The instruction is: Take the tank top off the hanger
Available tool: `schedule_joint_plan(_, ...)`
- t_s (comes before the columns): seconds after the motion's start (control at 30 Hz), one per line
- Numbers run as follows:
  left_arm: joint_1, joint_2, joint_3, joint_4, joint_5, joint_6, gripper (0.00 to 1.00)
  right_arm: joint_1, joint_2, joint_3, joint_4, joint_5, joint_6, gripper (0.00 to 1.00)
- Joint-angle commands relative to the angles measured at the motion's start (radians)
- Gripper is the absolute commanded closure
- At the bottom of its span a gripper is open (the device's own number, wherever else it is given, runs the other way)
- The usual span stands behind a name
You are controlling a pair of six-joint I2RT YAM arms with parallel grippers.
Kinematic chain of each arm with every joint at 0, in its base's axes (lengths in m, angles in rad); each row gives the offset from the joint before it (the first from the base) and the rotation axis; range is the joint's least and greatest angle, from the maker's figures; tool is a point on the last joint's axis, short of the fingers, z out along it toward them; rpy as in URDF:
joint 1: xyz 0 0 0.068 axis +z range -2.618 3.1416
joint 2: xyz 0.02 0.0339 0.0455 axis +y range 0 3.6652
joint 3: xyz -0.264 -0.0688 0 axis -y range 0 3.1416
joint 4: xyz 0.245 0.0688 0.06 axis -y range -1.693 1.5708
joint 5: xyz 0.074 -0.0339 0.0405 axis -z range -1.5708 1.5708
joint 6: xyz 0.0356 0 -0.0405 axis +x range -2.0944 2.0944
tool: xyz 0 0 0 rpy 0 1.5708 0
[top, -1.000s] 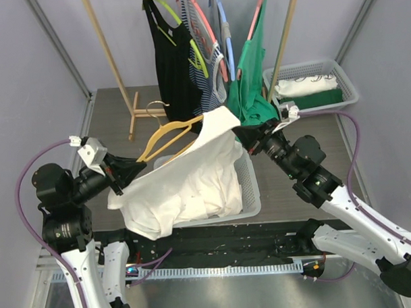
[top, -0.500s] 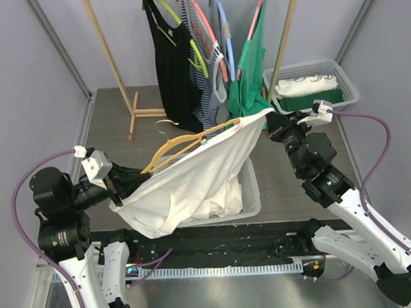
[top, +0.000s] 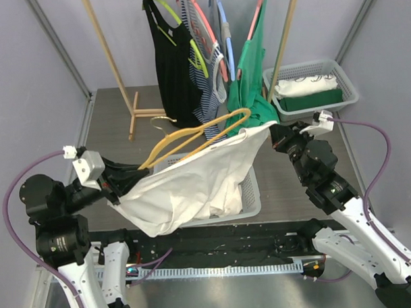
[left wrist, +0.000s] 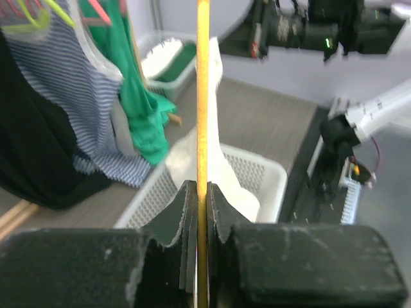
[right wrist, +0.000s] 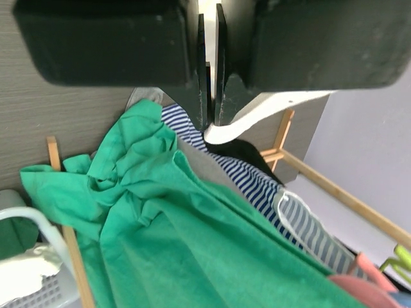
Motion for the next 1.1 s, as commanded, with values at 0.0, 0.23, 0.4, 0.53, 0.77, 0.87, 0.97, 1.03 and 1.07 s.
schedule_joint_plan(0.0, 0.005, 0.043, -0.065, 0.683, -0.081, -0.402, 1.0, -0.018, -0.078, -0.028, 0.046, -0.104, -0.022, 0.99)
schedule_joint_plan(0.23, -0.057, 0.252, 0.037, 0.978, -0.236, -0.713, 1.0, -0.018, -0.078, 0.15, 0.02, -0.225, -0.07, 0.99)
schedule_joint_plan(0.4, -0.159, 0.269, 0.05, 0.977, -0.3, -0.743, 1.0, -0.019, -0.036, 0.317, 0.003, -0.198, -0.096, 0.99)
schedule_joint_plan(0.53, -0.229, 0.264, 0.047, 0.973, -0.391, -0.802, 1.0, -0.018, 0.037, 0.428, -0.012, -0.211, -0.088, 0.99)
schedule_joint_plan(0.77, -0.242, 0.286, 0.057, 0.952, -0.546, -0.915, 1.0, -0.018, 0.135, 0.468, 0.07, -0.434, 0.002, 0.99)
schedule_joint_plan(0.87, -0.271, 0.307, 0.066, 0.891, -0.603, -0.934, 1.0, -0.013, 0.154, 0.448, 0.102, -0.477, 0.007, 0.99)
schedule_joint_plan(0.97, -0.283, 0.312, 0.057, 0.822, -0.658, -0.903, 1.0, -0.004, 0.16, 0.428, 0.122, -0.512, -0.01, 0.99)
schedule_joint_plan(1.03, -0.297, 0.303, 0.034, 0.788, -0.696, -0.863, 1.0, 0.002, 0.163, 0.425, 0.121, -0.54, -0.028, 0.99)
schedule_joint_plan(1.07, -0.301, 0.3, 0.023, 0.761, -0.713, -0.837, 1.0, 0.005, 0.168, 0.428, 0.116, -0.564, -0.036, 0.99)
